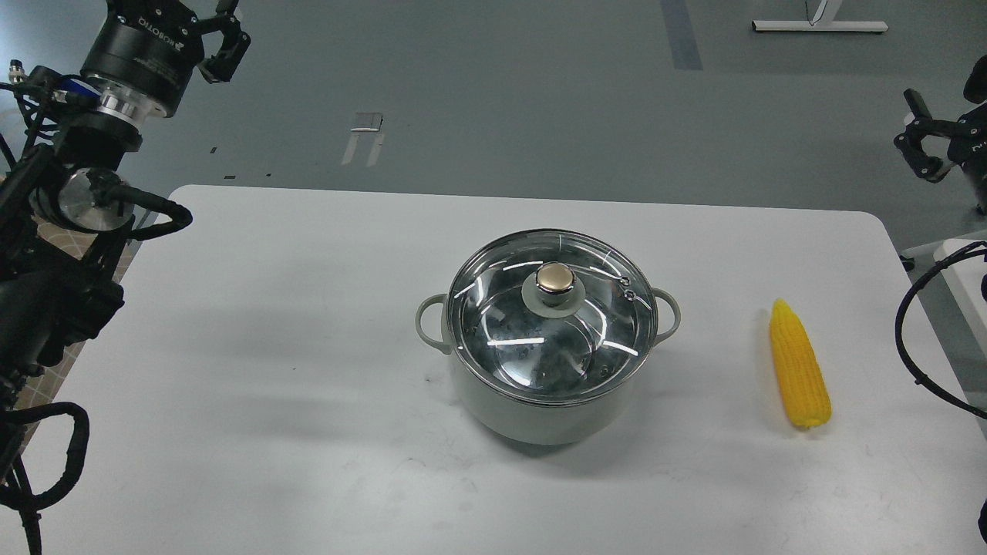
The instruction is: Open pot and put corn in
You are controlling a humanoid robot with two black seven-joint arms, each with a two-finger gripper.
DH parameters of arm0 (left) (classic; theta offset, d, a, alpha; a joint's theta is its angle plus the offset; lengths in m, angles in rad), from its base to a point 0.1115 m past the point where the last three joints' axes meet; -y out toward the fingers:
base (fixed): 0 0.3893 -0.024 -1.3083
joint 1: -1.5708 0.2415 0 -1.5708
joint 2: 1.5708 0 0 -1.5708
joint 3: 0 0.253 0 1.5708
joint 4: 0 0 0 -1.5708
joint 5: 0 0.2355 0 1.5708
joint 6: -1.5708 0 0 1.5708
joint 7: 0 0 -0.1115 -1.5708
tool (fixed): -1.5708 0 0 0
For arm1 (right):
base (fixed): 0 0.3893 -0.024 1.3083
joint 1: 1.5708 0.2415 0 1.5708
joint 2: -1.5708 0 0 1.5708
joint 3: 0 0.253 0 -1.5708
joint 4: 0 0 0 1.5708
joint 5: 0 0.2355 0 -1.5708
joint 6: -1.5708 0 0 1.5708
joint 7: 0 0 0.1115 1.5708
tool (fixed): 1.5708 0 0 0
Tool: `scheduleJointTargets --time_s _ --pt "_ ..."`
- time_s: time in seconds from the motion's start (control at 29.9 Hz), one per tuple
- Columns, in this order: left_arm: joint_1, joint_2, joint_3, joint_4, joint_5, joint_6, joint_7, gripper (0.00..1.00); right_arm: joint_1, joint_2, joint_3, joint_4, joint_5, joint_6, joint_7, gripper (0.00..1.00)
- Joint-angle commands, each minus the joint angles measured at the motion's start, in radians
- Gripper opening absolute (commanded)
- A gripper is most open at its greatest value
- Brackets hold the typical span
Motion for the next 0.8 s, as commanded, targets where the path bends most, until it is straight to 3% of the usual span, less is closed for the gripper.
scheduleJointTargets --time_s 0.0,0.43,0.57,0.77 --pt "-0.005 0.003 0.001 0.0 0.003 0.001 -0.002 0.97 0.004 0.002 0.002 0.003 0.0 0.0 0.0 1.0" --pt "0.002 0.01 0.022 0.0 0.006 0.006 0.009 0.97 -0.009 0.005 0.003 0.023 0.0 0.0 0.0 1.0" --pt "0.001 0.015 0.025 0.0 -0.004 0.009 0.062 0.97 -0.002 0.005 0.005 0.012 -0.003 0.0 0.0 1.0" --pt "0.008 0.018 0.033 -0.033 -0.004 0.016 0.059 0.97 0.004 0.005 0.006 0.034 -0.001 0.0 0.014 1.0"
